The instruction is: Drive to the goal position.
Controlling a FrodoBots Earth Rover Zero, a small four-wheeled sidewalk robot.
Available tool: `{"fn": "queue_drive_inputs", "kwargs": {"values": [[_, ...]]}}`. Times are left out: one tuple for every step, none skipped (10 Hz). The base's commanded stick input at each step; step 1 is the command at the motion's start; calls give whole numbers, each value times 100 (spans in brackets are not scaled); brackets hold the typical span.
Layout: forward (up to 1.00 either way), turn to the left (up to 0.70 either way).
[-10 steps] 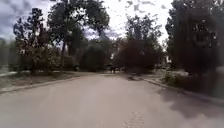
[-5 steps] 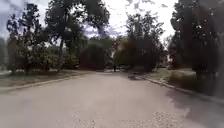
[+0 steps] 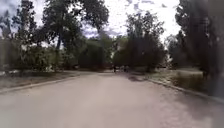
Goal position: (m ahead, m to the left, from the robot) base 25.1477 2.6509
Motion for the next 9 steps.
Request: {"fn": "queue_drive_inputs", "kwargs": {"values": [[85,0],[85,0],[85,0],[85,0],[85,0],[85,0],[85,0],[85,0],[85,0]]}}
